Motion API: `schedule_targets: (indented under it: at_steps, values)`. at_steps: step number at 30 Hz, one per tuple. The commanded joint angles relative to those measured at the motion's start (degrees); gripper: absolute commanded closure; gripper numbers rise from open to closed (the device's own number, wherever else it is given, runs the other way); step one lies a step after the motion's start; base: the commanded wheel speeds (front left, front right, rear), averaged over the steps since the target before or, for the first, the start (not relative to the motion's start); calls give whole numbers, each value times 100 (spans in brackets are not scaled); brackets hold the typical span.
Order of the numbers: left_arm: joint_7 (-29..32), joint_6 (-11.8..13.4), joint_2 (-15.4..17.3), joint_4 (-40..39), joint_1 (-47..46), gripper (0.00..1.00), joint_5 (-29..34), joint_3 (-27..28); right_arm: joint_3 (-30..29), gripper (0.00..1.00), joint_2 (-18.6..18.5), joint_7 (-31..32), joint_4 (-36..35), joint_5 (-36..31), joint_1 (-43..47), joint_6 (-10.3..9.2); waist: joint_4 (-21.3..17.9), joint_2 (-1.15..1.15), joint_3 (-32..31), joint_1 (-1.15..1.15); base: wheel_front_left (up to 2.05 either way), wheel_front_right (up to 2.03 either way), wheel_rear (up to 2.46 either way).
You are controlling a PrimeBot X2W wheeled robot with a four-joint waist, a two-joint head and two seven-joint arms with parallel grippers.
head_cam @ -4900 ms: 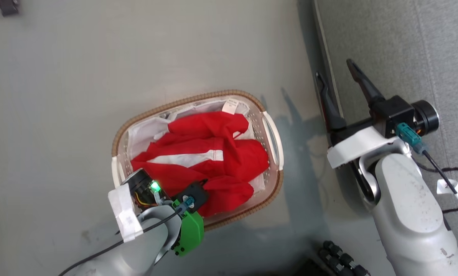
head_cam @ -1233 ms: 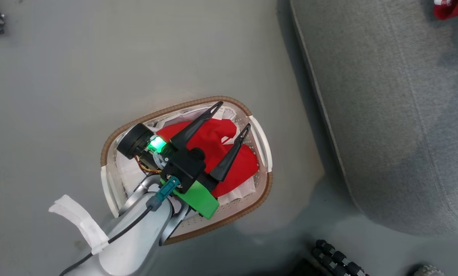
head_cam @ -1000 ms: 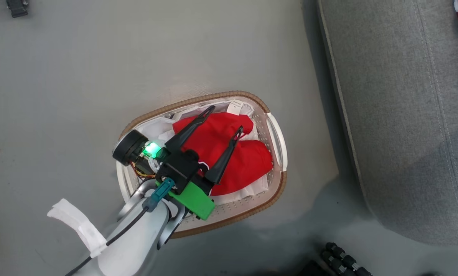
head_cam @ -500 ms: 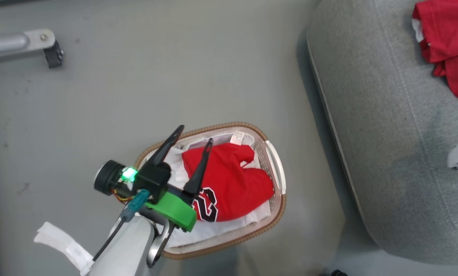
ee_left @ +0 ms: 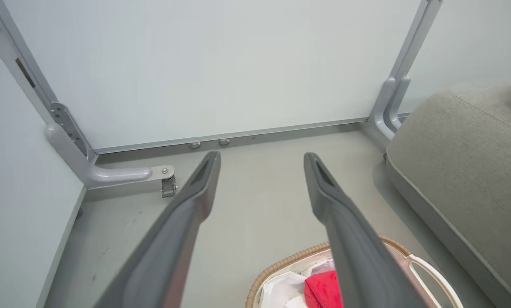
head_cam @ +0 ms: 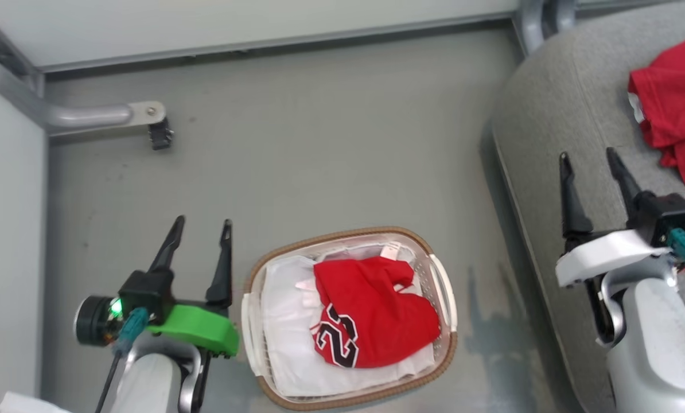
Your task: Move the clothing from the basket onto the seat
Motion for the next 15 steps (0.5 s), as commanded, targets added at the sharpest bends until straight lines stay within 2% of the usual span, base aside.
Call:
schedule_targets:
  at_steps: [1, 7, 15]
  values:
    - [5, 42, -29, 26, 158, 0, 62, 130, 0, 0, 7, -1, -50, 106, 146, -6, 391, 0, -393, 0, 0, 0, 0]
    - [5, 86, -113, 155, 544, 0, 156, 669, 179, 0, 113, -1, -35, 131, 647, -6, 594, 0, -751, 0, 0, 0, 0]
    - [5, 9, -147, 147, 1123, 0, 161, 967, 277, 0, 137, -1, 159, 202, 1253, -6, 636, 0, -1189, 0, 0, 0, 0]
